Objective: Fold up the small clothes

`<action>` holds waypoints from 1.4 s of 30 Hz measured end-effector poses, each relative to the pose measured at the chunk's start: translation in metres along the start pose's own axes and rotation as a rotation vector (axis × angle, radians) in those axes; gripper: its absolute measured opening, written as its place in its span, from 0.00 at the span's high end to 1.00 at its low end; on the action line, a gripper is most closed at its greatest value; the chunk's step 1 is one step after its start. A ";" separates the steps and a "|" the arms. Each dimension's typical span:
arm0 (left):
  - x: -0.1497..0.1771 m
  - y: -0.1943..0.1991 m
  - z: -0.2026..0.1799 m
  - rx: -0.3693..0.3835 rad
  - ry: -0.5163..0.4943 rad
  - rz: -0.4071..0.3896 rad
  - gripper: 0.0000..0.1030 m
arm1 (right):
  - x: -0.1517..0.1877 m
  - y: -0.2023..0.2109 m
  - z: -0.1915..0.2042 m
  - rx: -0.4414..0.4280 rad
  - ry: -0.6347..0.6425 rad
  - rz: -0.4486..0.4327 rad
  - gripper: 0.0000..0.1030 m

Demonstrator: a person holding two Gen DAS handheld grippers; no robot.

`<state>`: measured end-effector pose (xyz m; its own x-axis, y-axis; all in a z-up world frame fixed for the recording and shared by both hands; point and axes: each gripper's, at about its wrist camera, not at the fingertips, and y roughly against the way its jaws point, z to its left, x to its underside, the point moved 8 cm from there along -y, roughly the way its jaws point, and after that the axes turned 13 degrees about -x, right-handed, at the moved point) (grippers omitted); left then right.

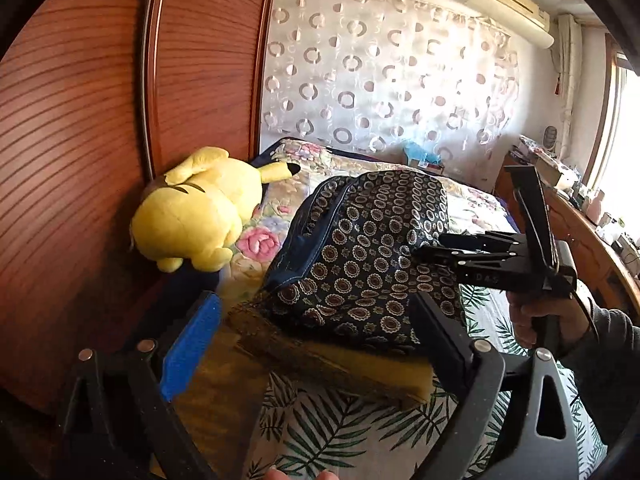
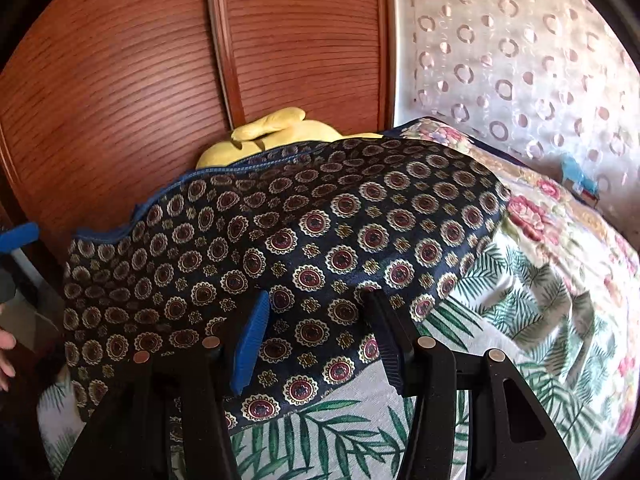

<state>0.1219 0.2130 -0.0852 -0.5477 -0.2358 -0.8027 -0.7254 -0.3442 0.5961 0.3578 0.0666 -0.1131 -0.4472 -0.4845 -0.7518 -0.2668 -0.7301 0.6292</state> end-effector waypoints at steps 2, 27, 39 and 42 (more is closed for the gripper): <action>-0.001 0.004 0.001 -0.004 -0.007 -0.006 0.07 | 0.000 0.005 -0.002 0.005 -0.028 -0.007 0.48; 0.029 0.052 -0.107 0.184 -0.184 -0.069 0.07 | 0.110 0.197 0.065 0.191 -0.119 -0.213 0.19; 0.027 0.093 -0.153 0.253 -0.228 -0.113 0.07 | 0.147 0.276 0.085 0.382 -0.206 -0.337 0.17; 0.018 0.108 -0.165 0.264 -0.236 -0.144 0.07 | 0.150 0.303 0.094 0.440 -0.208 -0.381 0.17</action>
<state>0.1026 0.0219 -0.0378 -0.4912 0.0239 -0.8707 -0.8673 -0.1058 0.4864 0.1293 -0.1818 -0.0171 -0.3967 -0.0922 -0.9133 -0.7478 -0.5446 0.3798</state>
